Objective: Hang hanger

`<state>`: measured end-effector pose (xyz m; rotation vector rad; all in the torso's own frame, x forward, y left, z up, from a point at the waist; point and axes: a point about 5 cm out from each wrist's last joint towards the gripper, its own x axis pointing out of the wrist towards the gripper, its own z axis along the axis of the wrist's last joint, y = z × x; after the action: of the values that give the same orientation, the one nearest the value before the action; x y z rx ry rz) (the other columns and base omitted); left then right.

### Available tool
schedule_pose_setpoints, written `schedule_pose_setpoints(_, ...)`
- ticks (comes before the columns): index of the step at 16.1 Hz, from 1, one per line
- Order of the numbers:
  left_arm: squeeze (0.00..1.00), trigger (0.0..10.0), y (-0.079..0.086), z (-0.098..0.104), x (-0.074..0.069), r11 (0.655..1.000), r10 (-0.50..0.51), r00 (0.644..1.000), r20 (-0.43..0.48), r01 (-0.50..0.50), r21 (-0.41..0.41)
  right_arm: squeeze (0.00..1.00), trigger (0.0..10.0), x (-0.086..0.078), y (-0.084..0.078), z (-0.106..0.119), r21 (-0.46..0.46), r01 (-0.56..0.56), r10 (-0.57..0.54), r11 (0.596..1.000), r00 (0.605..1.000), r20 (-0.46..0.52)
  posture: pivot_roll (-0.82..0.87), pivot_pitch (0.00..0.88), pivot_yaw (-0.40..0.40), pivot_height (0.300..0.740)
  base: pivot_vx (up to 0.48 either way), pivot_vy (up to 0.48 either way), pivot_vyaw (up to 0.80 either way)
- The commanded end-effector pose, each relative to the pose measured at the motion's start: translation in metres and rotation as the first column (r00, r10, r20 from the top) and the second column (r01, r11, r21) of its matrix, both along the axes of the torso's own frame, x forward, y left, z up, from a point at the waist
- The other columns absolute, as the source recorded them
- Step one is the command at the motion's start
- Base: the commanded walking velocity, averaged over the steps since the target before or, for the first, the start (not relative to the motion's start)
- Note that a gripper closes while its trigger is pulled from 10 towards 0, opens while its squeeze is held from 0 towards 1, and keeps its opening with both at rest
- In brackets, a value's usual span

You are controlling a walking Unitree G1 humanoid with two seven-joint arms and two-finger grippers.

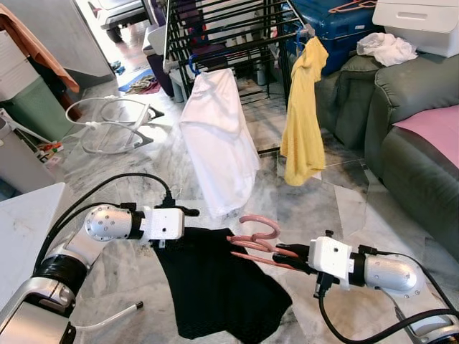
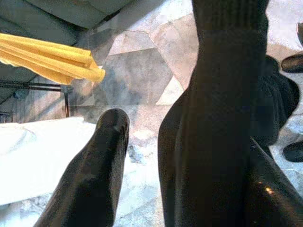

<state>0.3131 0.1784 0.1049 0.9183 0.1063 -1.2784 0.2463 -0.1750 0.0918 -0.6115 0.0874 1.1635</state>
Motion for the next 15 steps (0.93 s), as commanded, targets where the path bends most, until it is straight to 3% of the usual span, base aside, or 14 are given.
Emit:
schedule_pose_setpoints(1, 0.0, 0.0, 0.006, 0.001, 0.001, 1.0, 0.008, 0.999, -0.033, -0.008, 0.013, 0.0, 10.0, 0.004, 0.012, 0.01, 0.028, -0.05, 0.048, 0.998, 0.997, 0.06, -0.21, 0.0, 0.249, 0.74, 0.0, 0.0, 0.0)
schedule_pose_setpoints(15, 0.0, 0.0, 0.004, -0.006, -0.011, 0.997, -0.063, 0.976, -0.207, 0.07, 0.028, 0.0, 10.0, 0.007, 0.015, 0.005, 0.005, -0.056, 0.056, 0.998, 0.995, 0.081, -0.21, 0.0, 0.246, 0.74, 0.0, 0.0, 0.0)
